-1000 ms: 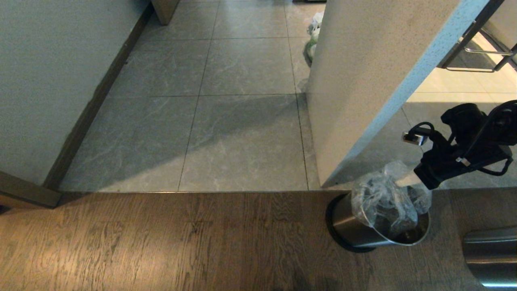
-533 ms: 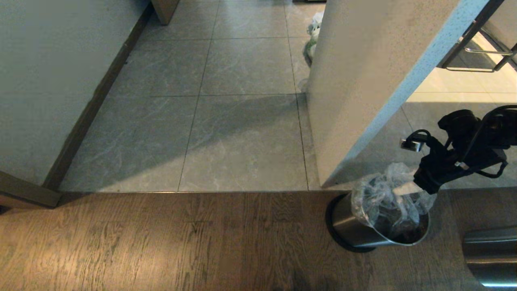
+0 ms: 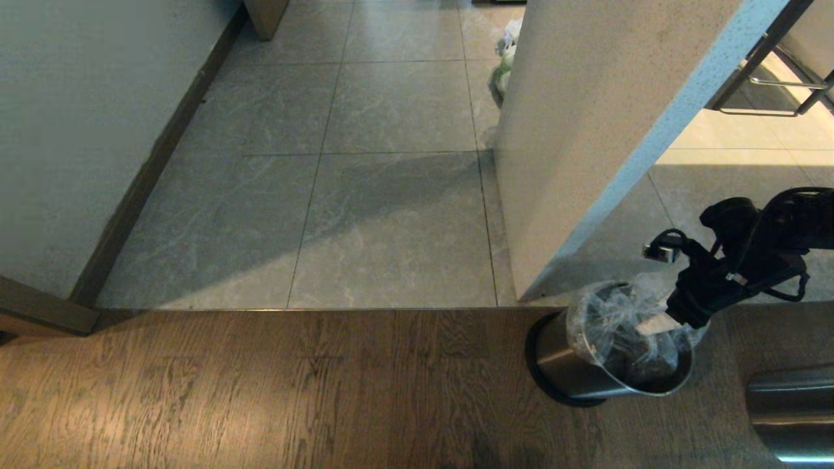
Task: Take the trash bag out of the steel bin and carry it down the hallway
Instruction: Pick up the trash bag
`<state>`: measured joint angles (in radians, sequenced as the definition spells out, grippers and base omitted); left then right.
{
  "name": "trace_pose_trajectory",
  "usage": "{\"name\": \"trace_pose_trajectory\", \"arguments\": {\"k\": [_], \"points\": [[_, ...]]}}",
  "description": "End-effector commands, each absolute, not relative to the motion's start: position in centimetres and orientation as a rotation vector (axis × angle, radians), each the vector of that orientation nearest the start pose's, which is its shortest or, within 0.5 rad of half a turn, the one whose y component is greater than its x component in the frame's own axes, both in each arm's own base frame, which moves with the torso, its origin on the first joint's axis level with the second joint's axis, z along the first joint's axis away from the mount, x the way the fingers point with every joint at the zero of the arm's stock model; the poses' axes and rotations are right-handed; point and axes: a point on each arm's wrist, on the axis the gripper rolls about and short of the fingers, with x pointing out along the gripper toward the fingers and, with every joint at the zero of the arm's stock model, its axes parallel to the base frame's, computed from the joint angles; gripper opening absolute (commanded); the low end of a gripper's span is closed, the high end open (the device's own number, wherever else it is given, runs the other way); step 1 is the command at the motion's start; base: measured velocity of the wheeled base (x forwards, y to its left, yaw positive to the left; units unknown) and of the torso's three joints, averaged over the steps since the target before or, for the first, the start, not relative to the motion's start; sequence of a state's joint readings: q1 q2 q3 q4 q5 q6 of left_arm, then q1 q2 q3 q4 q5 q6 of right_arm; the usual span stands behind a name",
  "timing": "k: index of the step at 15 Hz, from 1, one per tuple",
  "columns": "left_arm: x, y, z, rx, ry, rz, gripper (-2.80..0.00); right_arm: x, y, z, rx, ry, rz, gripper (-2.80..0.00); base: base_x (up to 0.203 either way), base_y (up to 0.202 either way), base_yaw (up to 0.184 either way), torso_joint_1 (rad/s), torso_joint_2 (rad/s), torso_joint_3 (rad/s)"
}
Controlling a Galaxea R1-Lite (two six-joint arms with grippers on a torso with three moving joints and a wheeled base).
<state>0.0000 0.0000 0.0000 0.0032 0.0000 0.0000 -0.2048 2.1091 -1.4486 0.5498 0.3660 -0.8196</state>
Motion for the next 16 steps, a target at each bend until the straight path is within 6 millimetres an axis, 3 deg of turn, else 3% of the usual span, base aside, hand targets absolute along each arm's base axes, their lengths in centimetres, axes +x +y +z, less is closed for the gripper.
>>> {"name": "trace_pose_trajectory", "arguments": {"k": [1,8,11,16], "points": [[-2.3,0.0,7.5,0.0,0.003,0.001,-2.8,36.9,-7.1,10.7,-0.363,1.035,0.596,0.0,0.0,0.0,0.0,0.0,0.0,0.0],[-2.3,0.0,7.5,0.0,0.003,0.0,-2.8,36.8,-7.9,9.1,-0.245,1.086,0.581,0.0,0.0,0.0,0.0,0.0,0.0,0.0],[-2.3,0.0,7.5,0.0,0.003,0.0,-2.8,37.5,-8.4,9.7,-0.26,1.052,0.561,0.0,0.0,0.0,0.0,0.0,0.0,0.0],[-2.3,0.0,7.5,0.0,0.003,0.0,-2.8,37.2,-8.6,7.8,-0.247,1.137,0.542,0.0,0.0,0.0,0.0,0.0,0.0,0.0]]}}
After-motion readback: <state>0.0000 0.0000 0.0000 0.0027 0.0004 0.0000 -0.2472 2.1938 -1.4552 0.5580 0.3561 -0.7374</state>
